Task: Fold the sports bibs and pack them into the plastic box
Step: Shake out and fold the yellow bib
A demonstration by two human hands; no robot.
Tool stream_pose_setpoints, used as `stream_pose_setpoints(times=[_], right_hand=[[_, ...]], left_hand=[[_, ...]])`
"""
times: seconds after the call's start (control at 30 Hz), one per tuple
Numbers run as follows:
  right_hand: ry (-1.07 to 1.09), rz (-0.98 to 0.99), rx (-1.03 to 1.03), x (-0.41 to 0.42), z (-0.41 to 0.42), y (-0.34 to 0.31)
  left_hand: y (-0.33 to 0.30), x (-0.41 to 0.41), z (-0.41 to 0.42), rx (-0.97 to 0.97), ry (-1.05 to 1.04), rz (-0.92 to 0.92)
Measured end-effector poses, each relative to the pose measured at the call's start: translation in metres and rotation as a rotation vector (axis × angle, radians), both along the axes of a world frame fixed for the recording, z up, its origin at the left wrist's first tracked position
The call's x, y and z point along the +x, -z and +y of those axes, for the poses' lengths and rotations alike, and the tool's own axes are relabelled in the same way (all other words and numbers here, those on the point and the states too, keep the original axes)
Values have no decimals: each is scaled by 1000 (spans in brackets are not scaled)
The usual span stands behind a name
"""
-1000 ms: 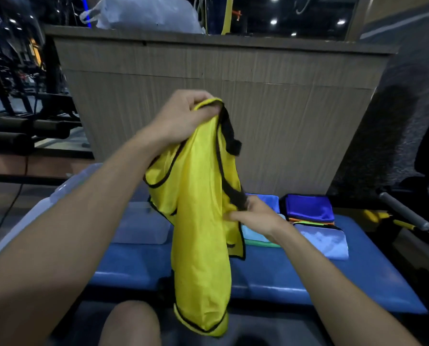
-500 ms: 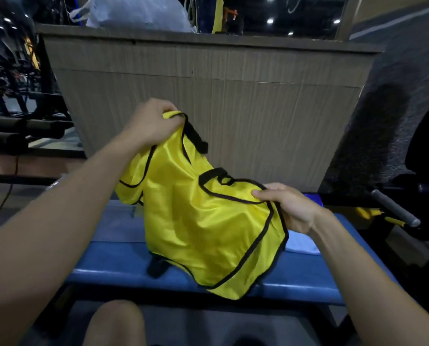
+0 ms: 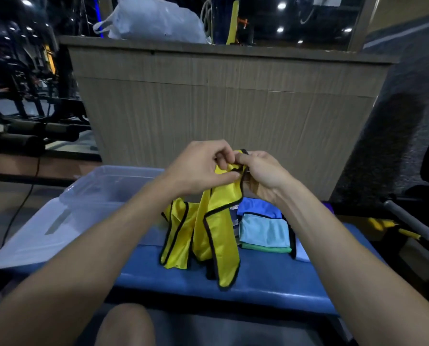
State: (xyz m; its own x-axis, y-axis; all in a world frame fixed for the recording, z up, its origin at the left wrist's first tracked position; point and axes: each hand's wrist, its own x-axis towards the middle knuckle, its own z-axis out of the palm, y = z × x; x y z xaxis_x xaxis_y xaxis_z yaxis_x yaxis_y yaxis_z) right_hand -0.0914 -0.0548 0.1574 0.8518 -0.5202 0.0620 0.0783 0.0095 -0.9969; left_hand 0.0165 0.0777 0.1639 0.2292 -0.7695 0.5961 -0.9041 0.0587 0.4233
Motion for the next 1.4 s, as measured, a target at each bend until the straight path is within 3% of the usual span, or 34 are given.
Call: stream_pose_setpoints(times=[0.13,0.23,0.3,0.4,0.47,0.6,0.73,0.8,0.93,1.1,1.4], right_hand=[[-22,8,7,1,7,-3],[-39,-22,36,0,3,-4],[-45,22,-26,-2,1,-4],[40,141,-237,-7,-3,-4],[148,105,-338,-7,-7,-8],[168,-88,-310,-8,-3,-30],[-282,-41,-37,-22,6,-52],[-389,-17,-112,-26,7,-55],[-107,-50,-461,-16,14,-41],[200,-26,-957,1,14,-29],[-38,-91,-708,12,2,-24]], left_hand=[[9,9,2,-47,-106,-180],[17,9,3,-90,-161,-130],[15,8,5,-127,-169,173],[-1,9,10,-163,-63,797],[-10,13,14,-123,9,970],[-10,20,12,-86,63,943],[-11,23,14,-152,140,929],[-13,26,18,-150,132,916],[-12,26,25,-84,117,840],[-4,22,25,-87,172,906],[2,25,23,-89,223,922]])
